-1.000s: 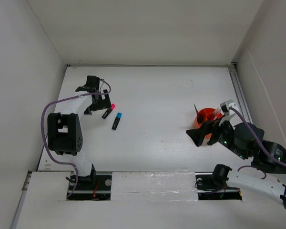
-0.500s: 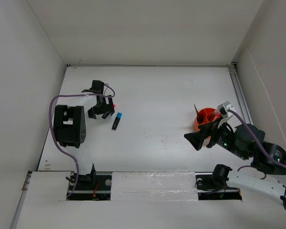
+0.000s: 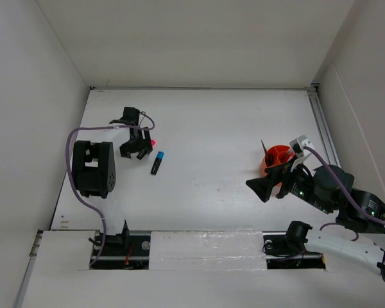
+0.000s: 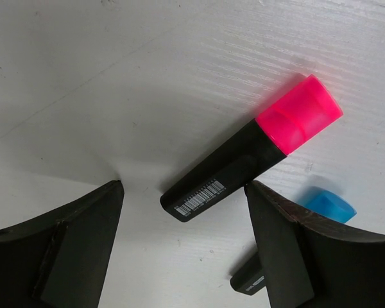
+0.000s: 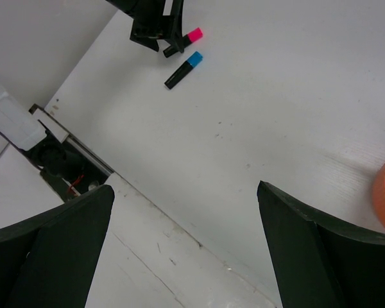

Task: Sort the stationery into containers
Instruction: Grab a piece of stationery with the left arm

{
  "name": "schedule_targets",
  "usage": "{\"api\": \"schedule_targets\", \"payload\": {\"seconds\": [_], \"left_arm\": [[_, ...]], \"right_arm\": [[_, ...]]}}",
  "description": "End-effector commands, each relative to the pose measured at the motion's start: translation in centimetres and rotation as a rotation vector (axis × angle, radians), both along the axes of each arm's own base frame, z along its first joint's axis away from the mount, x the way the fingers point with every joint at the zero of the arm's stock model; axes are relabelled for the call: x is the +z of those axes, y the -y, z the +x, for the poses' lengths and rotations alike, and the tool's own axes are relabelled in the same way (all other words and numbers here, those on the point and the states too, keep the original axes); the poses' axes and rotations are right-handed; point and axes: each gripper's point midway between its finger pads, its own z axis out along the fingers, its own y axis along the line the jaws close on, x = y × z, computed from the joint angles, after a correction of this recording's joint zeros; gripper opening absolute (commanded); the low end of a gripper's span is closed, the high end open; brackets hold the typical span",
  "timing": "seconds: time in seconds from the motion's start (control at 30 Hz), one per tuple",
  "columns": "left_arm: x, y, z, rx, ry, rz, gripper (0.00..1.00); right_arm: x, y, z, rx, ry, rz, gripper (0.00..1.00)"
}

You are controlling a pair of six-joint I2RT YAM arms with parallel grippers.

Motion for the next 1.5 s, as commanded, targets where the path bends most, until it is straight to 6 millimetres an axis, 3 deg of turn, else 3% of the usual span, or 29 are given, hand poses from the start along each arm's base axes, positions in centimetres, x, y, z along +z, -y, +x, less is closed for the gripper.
{"api": "schedule_targets", "payload": {"seconds": [0.0,0.17,0.27,0.43,0.5,0.57,0.6,0.77,1.0,1.1,1.17,1.43,1.47], "left_arm": [[-0.4,0.6,0.5,-0.014,-0.006,-0.030,0.73],[-0.5,0.7,0.8,-0.014,-0.006,-0.030,0.73],[-1.2,0.6,0.5,-0.014,-0.028,-0.028,0.62],[-1.7,1.0,0.6,-0.021,-0.040,-0.046,0.58],[-2.1,1.0,0.5,-0.020,-0.051,-0.045,0.45],[-2.4,1.0,0.4,-0.020,-0.060,-0.044,0.42],[-2.8,1.2,0.0,-0.023,-0.079,-0.054,0.32],[-3.3,1.5,-0.2,-0.030,-0.103,-0.074,0.08],[-4.3,1.4,-0.5,-0.016,-0.136,-0.066,0.06],[-4.1,1.4,-0.4,-0.016,-0.136,-0.066,0.10],[-4.1,1.4,-0.4,-0.016,-0.136,-0.066,0.00],[-4.6,1.4,-0.5,-0.015,-0.157,-0.064,0.00],[-4.6,1.4,-0.6,-0.014,-0.168,-0.063,0.10]], "right_arm": [[3.4,-0.4,-0.2,0.023,0.059,0.089,1.00],[3.8,-0.3,-0.2,0.025,0.070,0.090,1.00],[3.8,-0.3,-0.2,0.025,0.070,0.090,1.00],[4.1,0.1,-0.4,0.025,0.076,0.099,1.00],[3.9,0.1,-0.5,0.025,0.071,0.092,1.00],[4.5,0.4,-0.6,0.025,0.081,0.107,1.00],[4.5,0.4,-0.6,0.025,0.081,0.107,1.00],[4.5,0.4,-0.6,0.025,0.081,0.107,1.00],[4.1,0.0,-0.6,0.035,0.079,0.109,1.00],[4.3,-0.1,-0.6,0.035,0.084,0.116,1.00],[4.3,-0.1,-0.6,0.035,0.084,0.116,1.00],[3.9,-0.2,-0.5,0.035,0.079,0.109,1.00],[3.7,-0.1,-0.6,0.036,0.073,0.100,1.00]]}}
